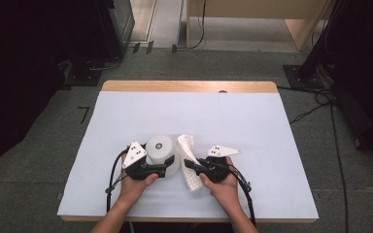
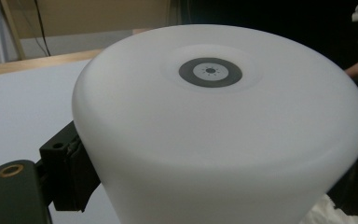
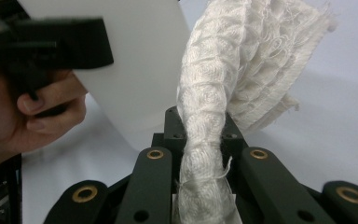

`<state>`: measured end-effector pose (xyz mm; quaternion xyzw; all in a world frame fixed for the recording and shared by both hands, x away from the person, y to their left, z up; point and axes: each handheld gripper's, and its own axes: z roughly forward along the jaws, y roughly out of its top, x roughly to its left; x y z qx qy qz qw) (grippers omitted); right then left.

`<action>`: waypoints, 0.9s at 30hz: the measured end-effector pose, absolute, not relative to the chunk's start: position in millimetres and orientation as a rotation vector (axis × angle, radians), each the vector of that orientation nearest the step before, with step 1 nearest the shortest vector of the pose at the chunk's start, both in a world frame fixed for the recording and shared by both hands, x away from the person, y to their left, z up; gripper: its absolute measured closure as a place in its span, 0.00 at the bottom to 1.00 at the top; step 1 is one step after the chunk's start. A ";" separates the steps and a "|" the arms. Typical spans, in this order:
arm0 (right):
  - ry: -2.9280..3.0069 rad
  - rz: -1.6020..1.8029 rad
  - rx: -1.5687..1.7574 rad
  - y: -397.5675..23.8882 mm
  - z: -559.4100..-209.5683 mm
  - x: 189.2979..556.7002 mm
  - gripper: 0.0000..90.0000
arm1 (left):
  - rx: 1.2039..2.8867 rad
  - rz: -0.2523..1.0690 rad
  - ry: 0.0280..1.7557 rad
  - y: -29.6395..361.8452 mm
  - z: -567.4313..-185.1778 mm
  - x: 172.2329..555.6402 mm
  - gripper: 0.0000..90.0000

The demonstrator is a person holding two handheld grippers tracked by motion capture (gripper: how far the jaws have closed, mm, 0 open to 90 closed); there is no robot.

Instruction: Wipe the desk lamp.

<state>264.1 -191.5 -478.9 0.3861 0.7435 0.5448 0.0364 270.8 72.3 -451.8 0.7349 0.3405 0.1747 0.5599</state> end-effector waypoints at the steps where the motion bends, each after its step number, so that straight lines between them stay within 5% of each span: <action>1: 2.284 1.676 1.188 -190.1 -478.5 262.9 0.88 | 1.736 0.413 0.794 72.0 -451.3 271.0 0.10; 16: 2.185 1.810 1.095 -198.2 -442.8 251.5 0.89 | 1.822 0.368 0.702 54.4 -457.1 266.6 0.10; 27: 2.298 1.724 1.151 -184.4 -473.8 256.4 0.89 | 1.714 0.353 0.730 77.7 -440.4 273.9 0.10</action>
